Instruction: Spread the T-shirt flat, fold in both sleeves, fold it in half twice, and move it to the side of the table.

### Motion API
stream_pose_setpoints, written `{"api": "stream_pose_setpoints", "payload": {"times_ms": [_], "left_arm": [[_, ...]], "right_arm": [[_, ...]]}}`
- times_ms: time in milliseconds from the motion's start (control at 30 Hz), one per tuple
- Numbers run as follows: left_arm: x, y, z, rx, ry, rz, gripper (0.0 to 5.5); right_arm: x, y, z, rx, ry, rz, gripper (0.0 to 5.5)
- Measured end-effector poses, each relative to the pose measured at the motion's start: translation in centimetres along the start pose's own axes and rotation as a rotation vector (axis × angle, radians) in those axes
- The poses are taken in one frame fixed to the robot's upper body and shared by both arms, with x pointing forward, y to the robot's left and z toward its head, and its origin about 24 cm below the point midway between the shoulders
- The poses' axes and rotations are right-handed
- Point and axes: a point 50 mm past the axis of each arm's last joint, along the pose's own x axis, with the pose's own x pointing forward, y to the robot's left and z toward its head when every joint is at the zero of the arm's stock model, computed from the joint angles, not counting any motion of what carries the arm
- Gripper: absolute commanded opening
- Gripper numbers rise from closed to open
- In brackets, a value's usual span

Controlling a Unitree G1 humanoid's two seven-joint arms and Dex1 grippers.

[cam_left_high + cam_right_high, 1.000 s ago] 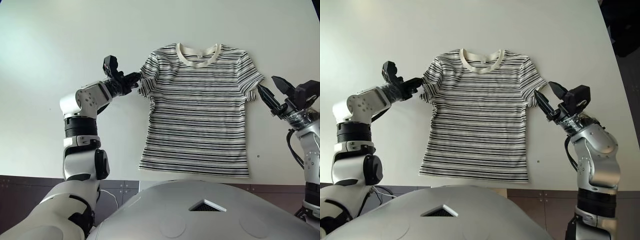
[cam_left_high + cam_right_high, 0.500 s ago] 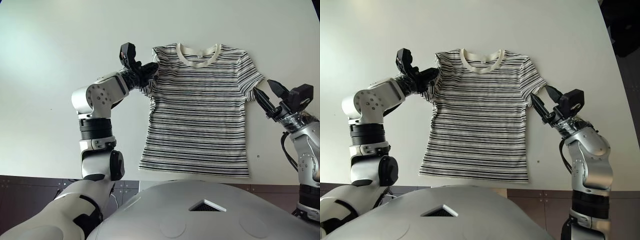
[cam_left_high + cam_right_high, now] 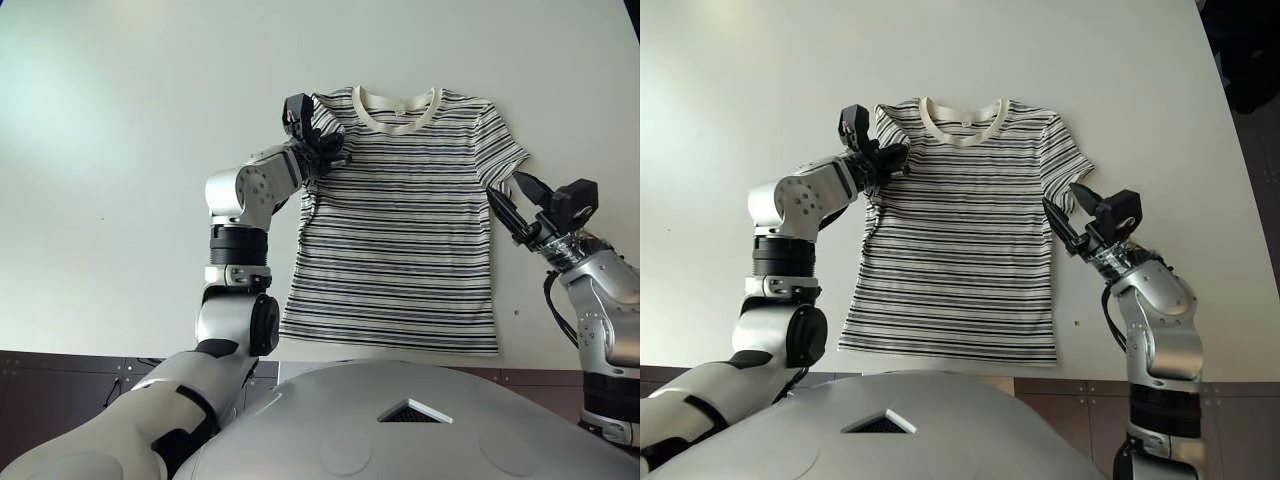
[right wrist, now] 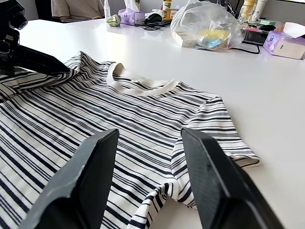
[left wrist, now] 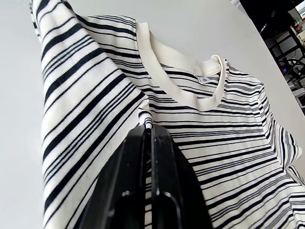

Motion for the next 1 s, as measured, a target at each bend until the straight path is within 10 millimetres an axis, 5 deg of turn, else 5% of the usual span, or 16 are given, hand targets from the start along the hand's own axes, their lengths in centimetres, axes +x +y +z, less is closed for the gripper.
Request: {"api": "stream_pose_setpoints", "payload": {"times_ms": [400, 533, 667, 733, 833, 933, 1000], "left_arm": [[1.6, -1.0, 0.7, -0.002, -0.048, 0.046, 0.11], [2.2, -1.5, -0.5, 0.081, 0.014, 0.037, 0.89], [1.8, -1.4, -0.8, 0.121, 0.020, 0.016, 0.92], [0.5, -2.7, 0.4, 0.126, -0.031, -0.098, 0.92], [-4.0, -5.9, 4.6, 0.164, -0.188, -0.371, 0.92], [-9.5, -2.7, 9.4, 0.444, -0.343, -0.252, 0.92], [-10.7, 0.0, 8.8, 0.690, -0.291, -0.141, 0.92]], "right_arm": [[0.1, 0.3, -0.2, -0.004, -0.004, 0.010, 2.40], [0.2, 0.5, -0.4, 0.000, -0.002, 0.014, 2.40], [0.2, 0.5, -0.4, -0.013, 0.001, 0.013, 2.40], [0.0, 0.5, -0.5, -0.010, 0.003, 0.012, 2.40], [-0.7, 0.6, -1.1, 0.009, 0.020, -0.013, 2.40], [-2.0, 0.7, -1.6, 0.037, 0.033, -0.064, 2.40], [-2.4, 0.9, -1.6, 0.049, 0.028, -0.081, 2.40]]}}
